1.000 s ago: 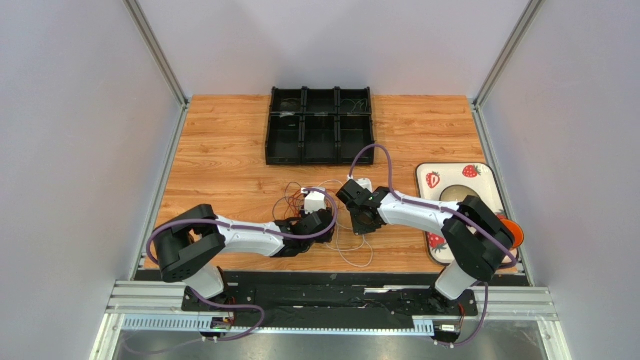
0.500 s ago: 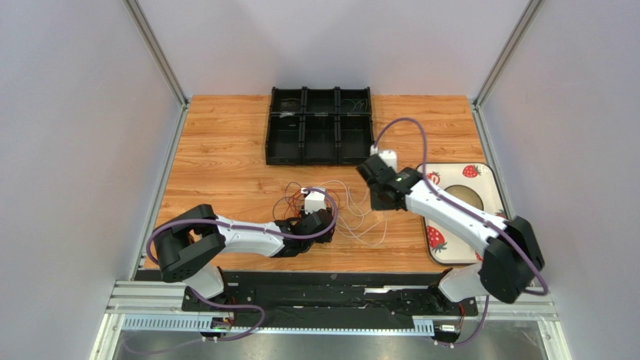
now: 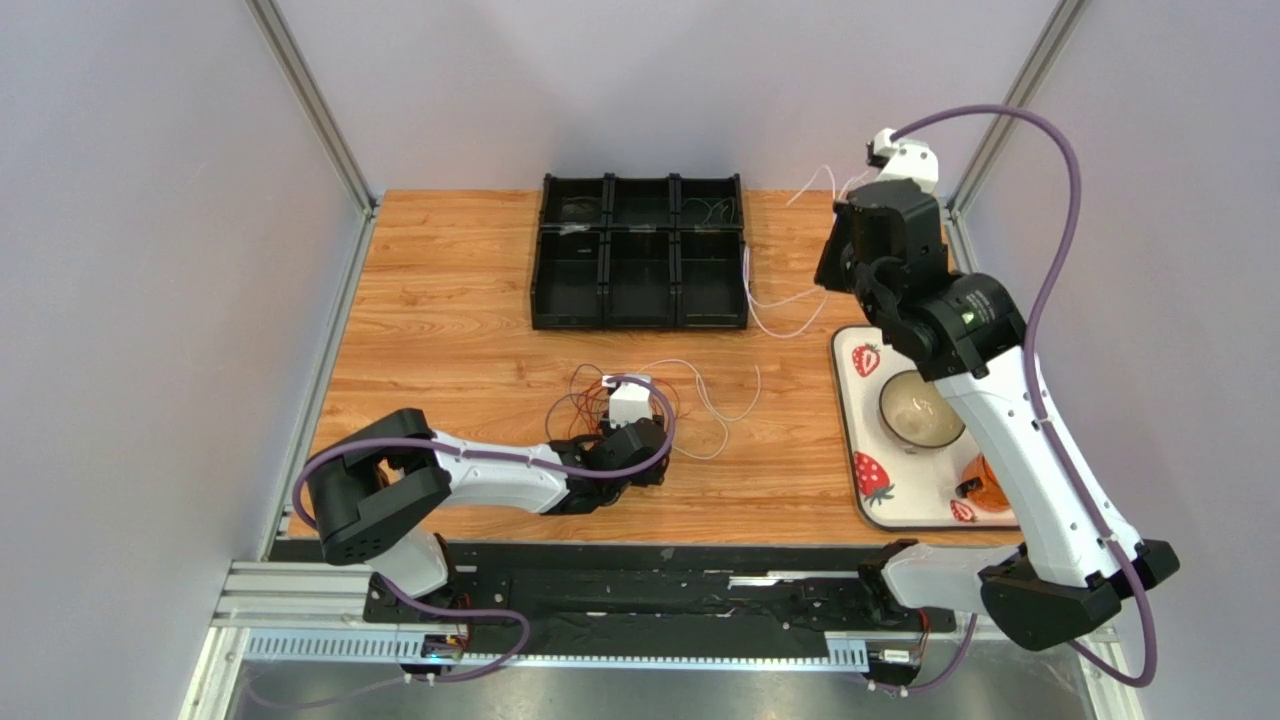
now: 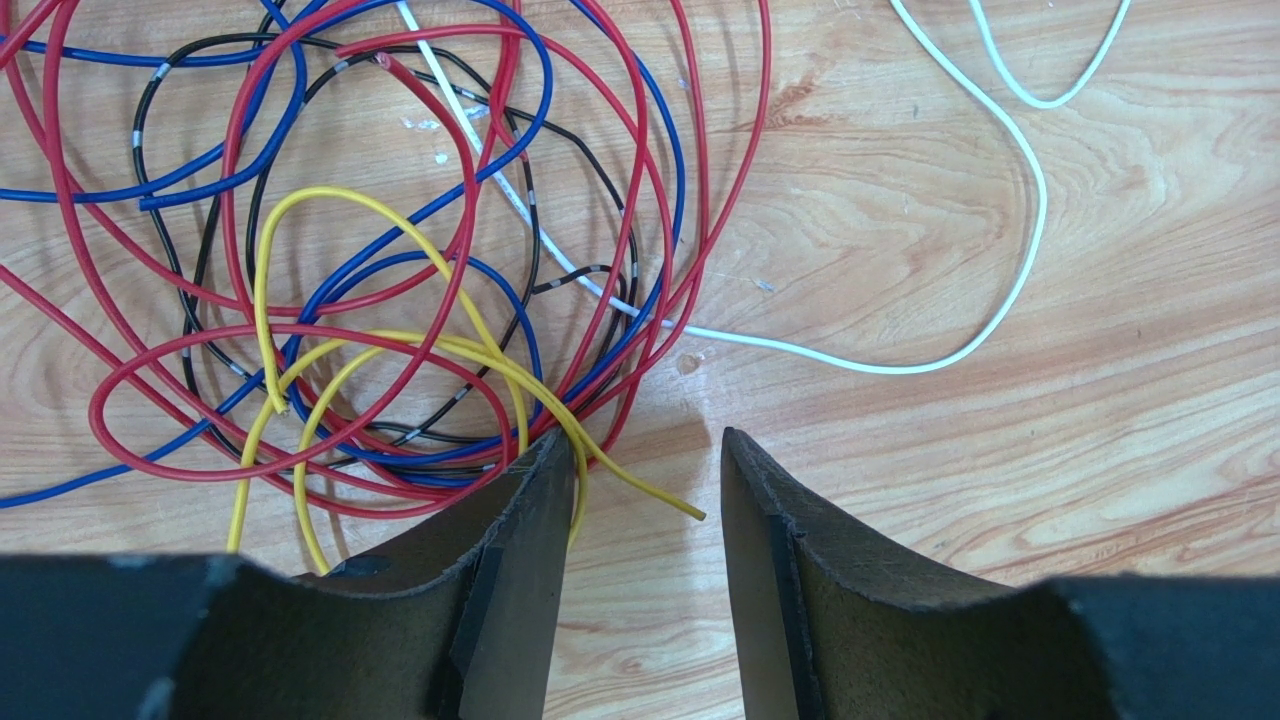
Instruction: Untangle the cables
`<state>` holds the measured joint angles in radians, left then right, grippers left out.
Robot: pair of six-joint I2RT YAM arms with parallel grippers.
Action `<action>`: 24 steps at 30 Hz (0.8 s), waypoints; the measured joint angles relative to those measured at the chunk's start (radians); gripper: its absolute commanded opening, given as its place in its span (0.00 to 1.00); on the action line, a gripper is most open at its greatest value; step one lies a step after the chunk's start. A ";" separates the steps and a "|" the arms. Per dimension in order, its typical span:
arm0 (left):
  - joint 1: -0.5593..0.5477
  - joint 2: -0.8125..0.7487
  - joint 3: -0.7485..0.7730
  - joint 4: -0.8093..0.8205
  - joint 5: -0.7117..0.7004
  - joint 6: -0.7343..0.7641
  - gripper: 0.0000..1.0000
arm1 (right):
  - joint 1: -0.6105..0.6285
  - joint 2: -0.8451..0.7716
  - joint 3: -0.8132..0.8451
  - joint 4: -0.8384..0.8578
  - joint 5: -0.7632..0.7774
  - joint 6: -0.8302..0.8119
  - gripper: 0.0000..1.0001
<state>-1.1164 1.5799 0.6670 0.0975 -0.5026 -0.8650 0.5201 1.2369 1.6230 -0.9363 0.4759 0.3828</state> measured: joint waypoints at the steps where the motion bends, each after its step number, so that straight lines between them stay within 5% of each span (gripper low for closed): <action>1: 0.000 0.000 0.000 0.000 0.000 0.000 0.50 | -0.002 0.012 0.037 0.001 0.003 -0.008 0.00; 7: 0.000 0.000 0.000 0.000 0.000 0.000 0.50 | -0.006 0.112 0.166 0.026 0.005 -0.047 0.00; 12: 0.006 -0.049 -0.037 0.005 0.021 0.021 0.77 | -0.028 0.217 0.171 0.053 -0.006 -0.067 0.00; 18: 0.013 -0.265 -0.080 -0.025 0.048 0.092 0.92 | -0.046 0.337 0.197 0.095 -0.010 -0.101 0.00; 24: 0.070 -0.555 -0.112 -0.039 0.065 0.134 0.97 | -0.052 0.442 0.305 0.122 0.004 -0.126 0.00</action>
<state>-1.0466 1.0245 0.5549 0.0586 -0.4377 -0.7311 0.4679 1.6787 1.9278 -0.8146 0.4797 0.2569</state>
